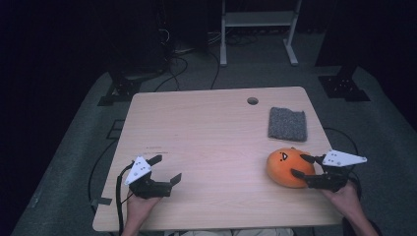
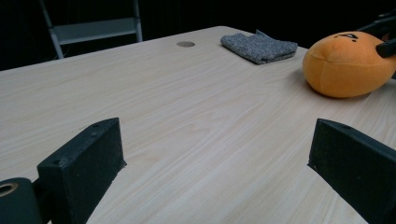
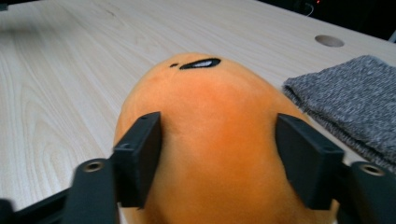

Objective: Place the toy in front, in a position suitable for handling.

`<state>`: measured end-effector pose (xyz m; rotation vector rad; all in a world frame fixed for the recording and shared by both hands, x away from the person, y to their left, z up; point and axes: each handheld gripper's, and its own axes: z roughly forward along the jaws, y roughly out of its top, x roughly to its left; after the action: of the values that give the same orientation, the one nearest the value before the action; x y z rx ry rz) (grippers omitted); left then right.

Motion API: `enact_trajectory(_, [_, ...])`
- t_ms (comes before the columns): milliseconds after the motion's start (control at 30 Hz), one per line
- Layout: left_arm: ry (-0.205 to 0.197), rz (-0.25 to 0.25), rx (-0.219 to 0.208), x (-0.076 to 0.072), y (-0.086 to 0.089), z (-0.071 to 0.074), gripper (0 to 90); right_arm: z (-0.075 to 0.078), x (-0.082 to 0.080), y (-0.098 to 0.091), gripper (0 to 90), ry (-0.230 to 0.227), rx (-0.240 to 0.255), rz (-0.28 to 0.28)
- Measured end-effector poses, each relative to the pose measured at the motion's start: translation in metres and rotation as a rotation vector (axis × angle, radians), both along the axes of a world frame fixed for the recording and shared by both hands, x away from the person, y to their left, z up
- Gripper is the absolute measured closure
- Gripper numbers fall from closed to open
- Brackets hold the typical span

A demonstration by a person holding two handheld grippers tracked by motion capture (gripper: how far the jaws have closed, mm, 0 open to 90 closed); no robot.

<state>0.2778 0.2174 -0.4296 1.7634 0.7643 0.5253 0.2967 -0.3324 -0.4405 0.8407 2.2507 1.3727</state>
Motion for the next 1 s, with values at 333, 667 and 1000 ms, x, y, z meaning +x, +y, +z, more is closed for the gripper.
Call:
enact_trajectory(333, [-0.008,0.002,0.004,-0.002,0.000,0.001,2.7,0.009,0.004,0.007,63.7,0.038,-0.061,0.009])
enact_trajectory(667, [-0.011,0.009,-0.008,-0.002,0.002,0.002,2.7,0.049,0.006,0.017,69.3,0.017,-0.001,0.043])
enact_trajectory(1000, [-0.016,0.005,-0.007,-0.001,0.001,0.003,2.7,0.093,0.012,0.037,69.2,-0.039,0.070,0.082])
